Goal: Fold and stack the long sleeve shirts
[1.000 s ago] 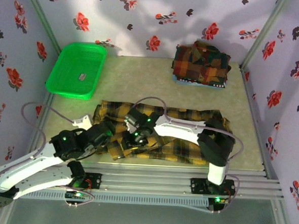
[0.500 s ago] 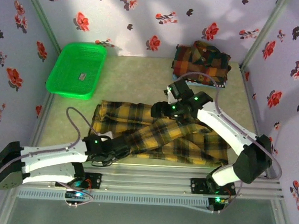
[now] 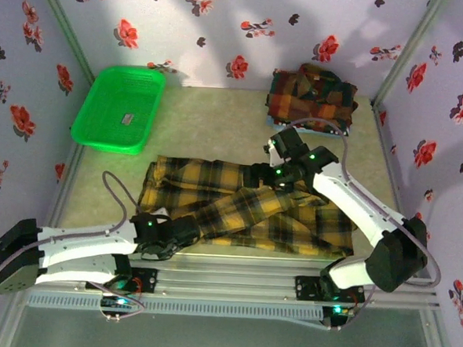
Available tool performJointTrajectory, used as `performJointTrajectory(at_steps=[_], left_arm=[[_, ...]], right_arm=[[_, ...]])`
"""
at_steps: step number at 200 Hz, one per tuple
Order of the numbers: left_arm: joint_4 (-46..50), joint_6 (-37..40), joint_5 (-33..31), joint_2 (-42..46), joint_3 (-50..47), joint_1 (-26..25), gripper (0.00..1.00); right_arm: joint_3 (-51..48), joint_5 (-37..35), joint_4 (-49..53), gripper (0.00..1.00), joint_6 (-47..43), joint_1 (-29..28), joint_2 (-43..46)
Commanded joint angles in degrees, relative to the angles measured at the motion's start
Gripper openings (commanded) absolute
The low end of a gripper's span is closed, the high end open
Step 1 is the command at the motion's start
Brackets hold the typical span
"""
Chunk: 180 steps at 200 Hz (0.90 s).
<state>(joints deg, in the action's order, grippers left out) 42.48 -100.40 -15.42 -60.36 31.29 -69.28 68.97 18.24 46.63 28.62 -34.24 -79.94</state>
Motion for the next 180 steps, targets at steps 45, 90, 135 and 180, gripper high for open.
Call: performJointTrajectory(at_steps=[45,90,135,180], left_arm=[[0.1,1.0,-9.2,-0.3,2.9,0.3,0.28],[8.0,5.8,-10.0,2.7,9.1,-0.1,0.11],[24.8,20.3,-19.1,1.0,26.8,0.4,0.09],[19.3,38.9,-21.0,3.1,29.5,6.5,0.10]], right_arm=[[-1.5,1.4,1.4,0.87,-1.7,1.3,2.2],[-2.2,0.9,1.7,0.89,-2.6,2.7,2.8],[-4.2,-0.7,1.6,0.99,-2.6,8.1,3.8],[-7.2,-1.9,-1.1,0.99,-2.2,15.4,4.2]])
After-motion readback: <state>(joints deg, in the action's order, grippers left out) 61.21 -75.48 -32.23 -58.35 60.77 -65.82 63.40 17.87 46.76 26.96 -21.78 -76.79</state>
